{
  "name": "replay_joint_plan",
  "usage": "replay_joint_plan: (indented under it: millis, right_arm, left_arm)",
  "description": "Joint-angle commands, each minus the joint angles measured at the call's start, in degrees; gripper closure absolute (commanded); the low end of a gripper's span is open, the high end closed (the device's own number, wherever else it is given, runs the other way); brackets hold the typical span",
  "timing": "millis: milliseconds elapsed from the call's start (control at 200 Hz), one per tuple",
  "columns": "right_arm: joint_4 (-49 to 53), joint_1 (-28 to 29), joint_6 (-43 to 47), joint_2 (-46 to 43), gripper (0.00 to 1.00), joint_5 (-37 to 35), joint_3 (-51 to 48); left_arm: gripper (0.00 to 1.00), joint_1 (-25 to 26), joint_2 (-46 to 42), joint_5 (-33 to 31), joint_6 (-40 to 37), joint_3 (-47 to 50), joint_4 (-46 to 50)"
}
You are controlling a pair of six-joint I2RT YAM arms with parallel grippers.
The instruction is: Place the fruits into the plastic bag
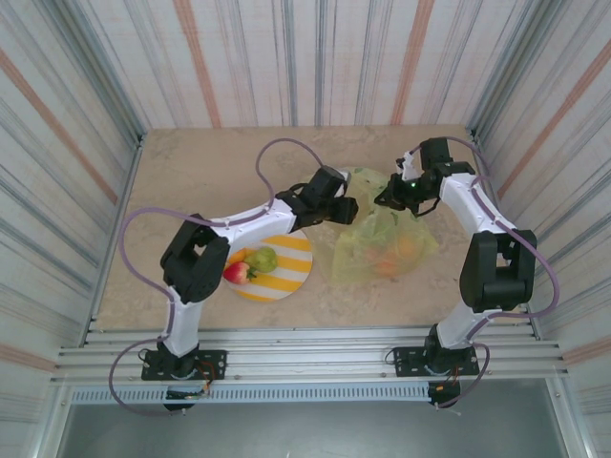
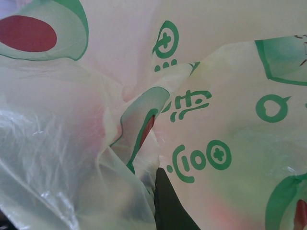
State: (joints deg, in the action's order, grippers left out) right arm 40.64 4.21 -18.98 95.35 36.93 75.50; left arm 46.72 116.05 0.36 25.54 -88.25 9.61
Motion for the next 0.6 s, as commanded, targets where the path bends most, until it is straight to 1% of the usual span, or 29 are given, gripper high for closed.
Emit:
replay_joint_plan:
  millis: [0, 60, 105, 251, 521, 591]
  right_arm:
    - [0.3, 0.8, 0.3, -0.3, 1.0, 1.6, -0.1]
    - [0.3, 1.1, 0.3, -0.2, 1.0, 1.5, 0.0]
    - [0.3, 1.1, 0.4, -0.1, 1.0, 1.5, 0.1]
    - [0.5, 1.1, 0.6, -0.1, 1.0, 1.4, 0.1]
    - [0.6, 1.0, 0.9, 0.0, 1.0, 1.2, -0.1]
    - [0.5, 1.0, 0.9, 0.1, 1.0, 1.2, -0.4]
  left_arm:
    - [0.35, 0.5, 2.9, -0.3, 0.4, -3.3, -3.6]
    - [0.33, 0.9, 3.7, 0.4, 0.9, -4.7, -3.9]
    - [0.33, 1.1, 6.1, 1.0, 1.3, -5.5, -4.0]
    - [0.28, 1.1, 7.7, 1.6, 2.1, -6.5, -4.3]
    - [0.17, 1.0, 5.4, 1.7, 2.1, -5.0, -3.9]
    - [0.15, 1.0, 4.4, 2.4, 2.1, -4.4, -3.6]
